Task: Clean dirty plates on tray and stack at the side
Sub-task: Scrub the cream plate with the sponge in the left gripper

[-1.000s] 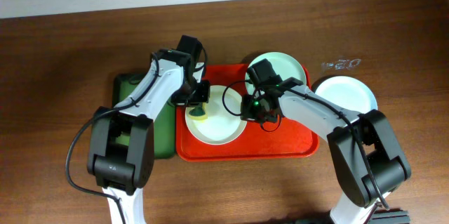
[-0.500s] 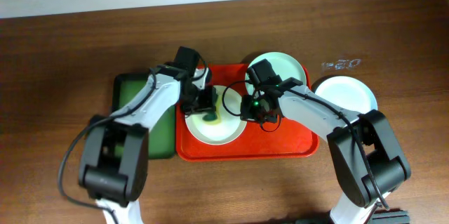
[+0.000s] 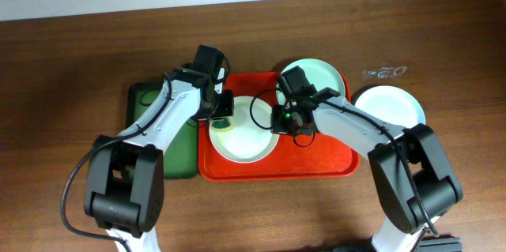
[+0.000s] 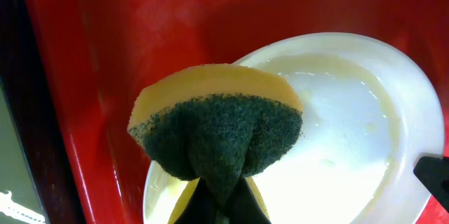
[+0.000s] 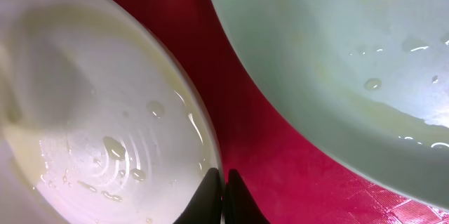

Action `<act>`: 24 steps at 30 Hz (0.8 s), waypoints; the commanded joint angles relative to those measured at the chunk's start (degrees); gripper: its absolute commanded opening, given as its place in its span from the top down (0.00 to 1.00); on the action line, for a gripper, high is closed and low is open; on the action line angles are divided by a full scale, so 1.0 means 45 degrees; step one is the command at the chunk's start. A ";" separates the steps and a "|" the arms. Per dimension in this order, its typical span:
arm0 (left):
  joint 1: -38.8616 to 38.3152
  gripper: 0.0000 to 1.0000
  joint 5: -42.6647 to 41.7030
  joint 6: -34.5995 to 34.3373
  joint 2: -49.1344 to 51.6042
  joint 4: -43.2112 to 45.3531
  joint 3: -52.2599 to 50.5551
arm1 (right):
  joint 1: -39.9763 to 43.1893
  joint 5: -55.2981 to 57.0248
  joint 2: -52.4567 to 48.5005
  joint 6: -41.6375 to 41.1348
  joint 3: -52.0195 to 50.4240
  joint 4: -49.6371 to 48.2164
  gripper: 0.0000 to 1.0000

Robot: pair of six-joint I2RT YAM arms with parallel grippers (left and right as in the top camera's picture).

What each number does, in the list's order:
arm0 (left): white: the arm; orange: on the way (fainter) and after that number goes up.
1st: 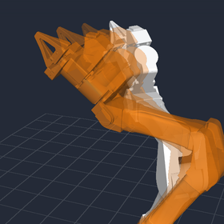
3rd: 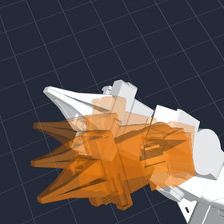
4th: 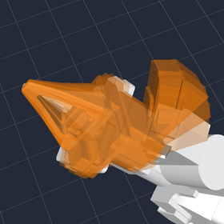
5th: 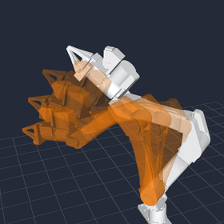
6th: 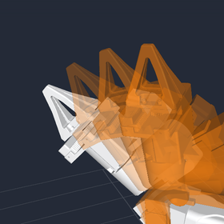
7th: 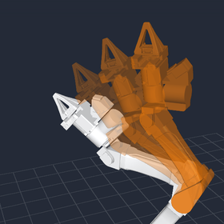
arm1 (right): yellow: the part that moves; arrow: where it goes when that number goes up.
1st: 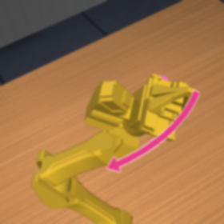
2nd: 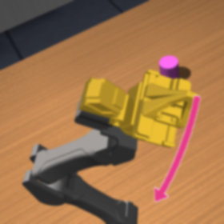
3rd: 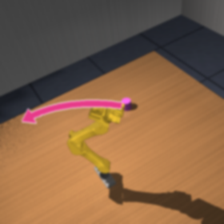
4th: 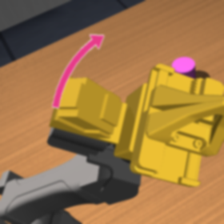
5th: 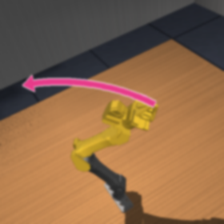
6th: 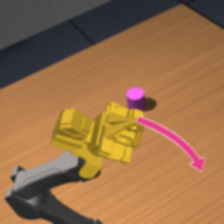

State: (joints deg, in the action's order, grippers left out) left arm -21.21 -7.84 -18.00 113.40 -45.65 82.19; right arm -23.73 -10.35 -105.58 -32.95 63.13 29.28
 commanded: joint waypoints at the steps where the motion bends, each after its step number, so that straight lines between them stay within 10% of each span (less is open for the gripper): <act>1: 0.0049 1.00 0.0136 0.0151 0.0724 -0.0015 0.0053 | -0.0151 0.0107 -0.0146 -0.0024 -0.0117 0.0000 0.96; 8: -0.1059 1.00 -0.3905 0.1423 0.1841 0.0350 0.0189 | -0.0583 0.0112 -0.0146 -0.0024 -0.0117 -0.0374 0.96; 18: -0.0112 1.00 0.1307 0.0559 0.0729 -0.1899 0.0559 | -0.0583 0.0112 -0.0146 -0.0024 -0.0117 -0.0369 0.96; 24: -0.1025 1.00 -0.2909 0.0491 0.0976 0.0831 -0.1530 | -0.0583 0.0112 -0.0146 -0.0024 -0.0117 -0.0369 0.96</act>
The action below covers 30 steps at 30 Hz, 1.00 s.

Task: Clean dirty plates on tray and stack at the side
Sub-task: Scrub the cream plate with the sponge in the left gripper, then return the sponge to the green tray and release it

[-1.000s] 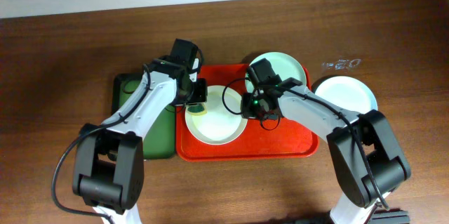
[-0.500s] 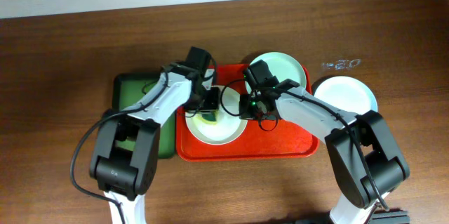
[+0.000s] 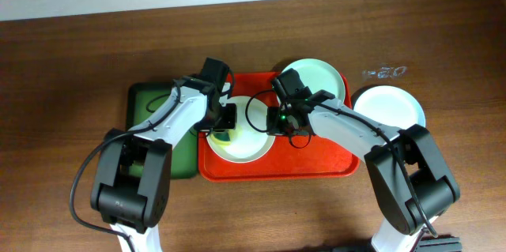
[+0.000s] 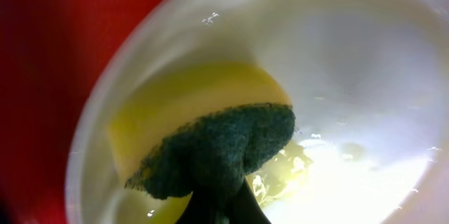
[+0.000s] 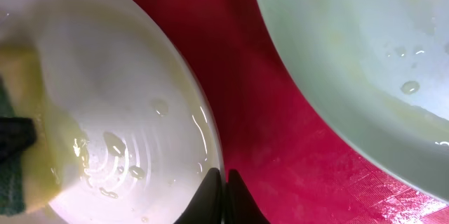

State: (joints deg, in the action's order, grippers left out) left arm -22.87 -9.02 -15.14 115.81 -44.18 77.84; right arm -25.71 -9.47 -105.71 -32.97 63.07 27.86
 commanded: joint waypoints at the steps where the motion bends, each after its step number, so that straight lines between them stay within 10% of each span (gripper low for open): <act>1: -0.0641 1.00 -0.2764 -0.0146 0.0248 0.0665 -0.0296 | -0.0141 -0.0083 -0.0117 -0.0019 -0.0102 -0.0053 0.96; 9: 0.0058 1.00 0.1632 -0.0646 -0.1239 -0.0291 -0.0559 | -0.0141 -0.0083 -0.0117 -0.0019 -0.0102 -0.0049 0.96; 17: 0.0039 1.00 -0.5741 0.0350 -0.0427 0.0359 -0.0845 | -0.0141 -0.0083 -0.0117 -0.0019 -0.0102 -0.0053 0.96; 25: 0.3245 1.00 0.2249 0.0350 -0.4779 -0.2210 -0.0209 | -0.0141 -0.0083 -0.0117 -0.0019 -0.0102 -0.0049 0.96; 30: 0.3628 1.00 0.2749 0.0350 -0.3371 -0.2040 -0.0874 | -0.0141 -0.0078 -0.0117 -0.0019 -0.0102 -0.0053 0.96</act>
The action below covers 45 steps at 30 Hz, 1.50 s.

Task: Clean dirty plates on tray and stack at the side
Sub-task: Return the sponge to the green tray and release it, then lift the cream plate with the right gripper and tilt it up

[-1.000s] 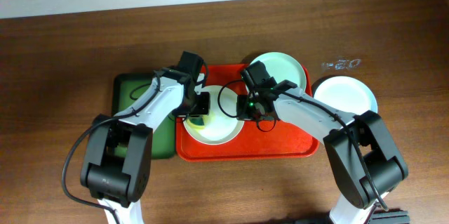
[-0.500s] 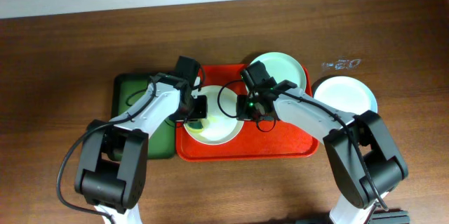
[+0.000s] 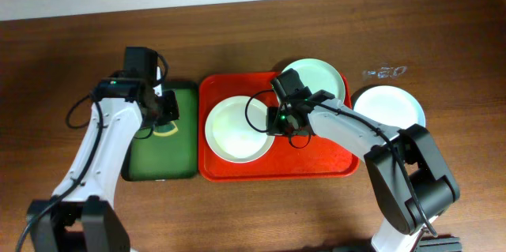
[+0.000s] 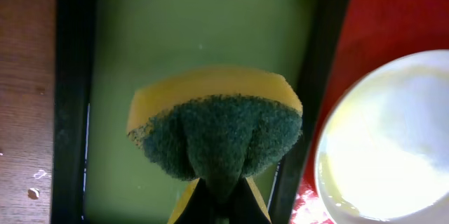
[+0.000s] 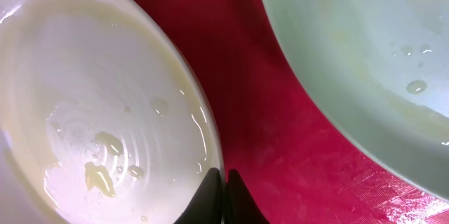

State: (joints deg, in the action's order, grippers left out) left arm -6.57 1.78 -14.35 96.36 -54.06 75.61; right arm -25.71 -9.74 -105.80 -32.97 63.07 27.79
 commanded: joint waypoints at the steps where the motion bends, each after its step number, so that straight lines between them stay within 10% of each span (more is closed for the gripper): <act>1: 0.0005 1.00 0.0384 0.0175 0.1520 0.0214 -0.0389 | -0.0141 -0.0019 -0.0097 -0.0019 -0.0102 -0.0039 0.96; 7: 0.0019 1.00 0.0330 0.0170 0.3065 0.0529 -0.0384 | -0.0141 -0.0019 -0.0097 -0.0019 -0.0102 -0.0044 0.96; 10: 0.0034 0.83 0.0087 0.0165 0.2875 -0.0034 0.0141 | -0.0141 -0.0019 -0.0097 -0.0019 -0.0102 -0.0049 0.95; 12: 0.0083 0.68 0.0087 0.0160 0.2001 -0.0126 0.0471 | -0.0141 -0.0019 -0.0097 -0.0019 -0.0102 -0.0044 0.88; 19: 0.0185 0.60 0.0607 -0.0617 -0.4337 -0.0199 0.0539 | -0.0141 0.0321 -0.0097 -0.0024 -0.0117 -0.0063 0.78; 20: 0.0189 0.01 0.0617 -0.0612 -0.5115 -0.0223 0.0539 | -0.0141 0.0316 -0.0097 -0.0024 -0.0126 -0.0063 0.79; 34: 0.0185 0.01 0.0568 -0.0612 -0.5989 -0.1156 0.0539 | -0.0529 0.0714 -0.0068 -0.0024 -0.0107 -0.0034 0.96; 45: 0.0185 0.01 0.0568 -0.0612 -0.5989 -0.1156 0.0539 | -0.0296 0.0661 0.0447 0.0321 0.5396 0.4945 0.96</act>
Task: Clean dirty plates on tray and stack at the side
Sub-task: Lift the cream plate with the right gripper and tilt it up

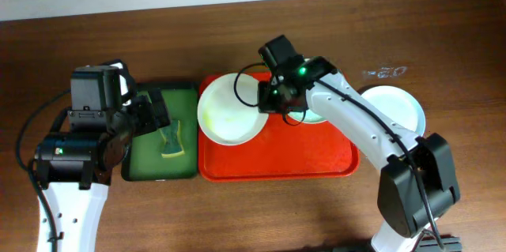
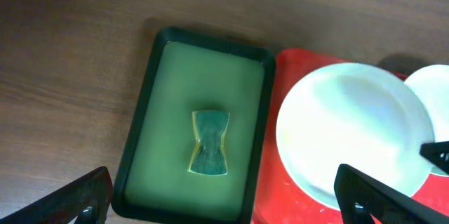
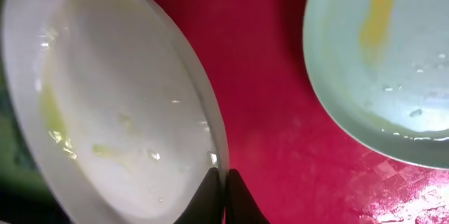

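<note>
The white plate [image 1: 228, 108] hangs tilted over the left part of the red tray [image 1: 316, 157]. My right gripper [image 1: 269, 98] is shut on its right rim, and in the right wrist view the fingers [image 3: 210, 189] pinch that rim. Faint yellowish smears show inside the white plate [image 3: 119, 112]. A mint plate [image 3: 379, 76] with a yellow smear lies on the tray at the back right, partly under my right arm. The yellow-green sponge [image 2: 210, 152] lies in the green tray [image 2: 151, 182]. My left gripper [image 2: 224, 203] is open high above it, holding nothing.
A clean white plate [image 1: 393, 108] sits on the wooden table right of the red tray. The green tray [image 1: 142, 165] lies against the red tray's left side. Bare wood surrounds both trays.
The sponge, then held over the green tray, now lies in it. My left gripper is open and higher up. The right gripper has raised the white plate and moved it back and left.
My left gripper held the sponge by the white plate's left edge, then pressed it inside the plate, then held it over the green tray, where it now lies released. My right gripper stayed shut on the plate's rim throughout and now holds it raised.
</note>
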Action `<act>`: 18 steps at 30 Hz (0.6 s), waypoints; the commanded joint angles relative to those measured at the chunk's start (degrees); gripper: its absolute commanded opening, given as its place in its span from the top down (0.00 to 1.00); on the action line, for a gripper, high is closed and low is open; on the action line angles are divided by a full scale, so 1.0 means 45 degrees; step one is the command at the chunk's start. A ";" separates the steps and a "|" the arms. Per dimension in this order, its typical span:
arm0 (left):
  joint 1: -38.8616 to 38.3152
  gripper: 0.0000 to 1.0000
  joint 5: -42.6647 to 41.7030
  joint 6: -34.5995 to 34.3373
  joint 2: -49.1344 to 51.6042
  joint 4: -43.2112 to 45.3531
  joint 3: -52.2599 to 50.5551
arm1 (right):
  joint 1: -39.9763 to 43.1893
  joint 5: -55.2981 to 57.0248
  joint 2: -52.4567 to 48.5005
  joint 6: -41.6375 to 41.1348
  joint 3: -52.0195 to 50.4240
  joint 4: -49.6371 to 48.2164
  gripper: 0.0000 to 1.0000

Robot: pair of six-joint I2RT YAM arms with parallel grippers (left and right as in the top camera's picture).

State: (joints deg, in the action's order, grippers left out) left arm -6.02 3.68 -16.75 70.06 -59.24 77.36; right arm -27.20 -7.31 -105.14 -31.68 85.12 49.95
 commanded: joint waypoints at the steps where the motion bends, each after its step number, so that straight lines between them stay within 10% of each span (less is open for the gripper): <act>1: 0.0063 0.01 0.0151 -0.0078 -0.0146 -0.0005 0.0151 | 0.0034 0.0121 0.0291 0.0029 0.0500 -0.0374 0.96; 8: 0.0063 0.01 0.0146 -0.0078 -0.0146 -0.0005 0.0151 | -0.2249 0.5425 -0.0291 0.0044 0.0491 -0.4308 0.96; 18: 0.0063 0.01 0.0146 -0.0078 -0.0146 -0.0005 0.0151 | -0.3531 0.7873 -0.0291 0.8680 0.0491 -0.9865 0.96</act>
State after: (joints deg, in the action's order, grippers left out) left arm -6.02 3.70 -16.75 70.06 -59.35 77.36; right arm -42.11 26.79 -106.34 1.50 86.37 7.09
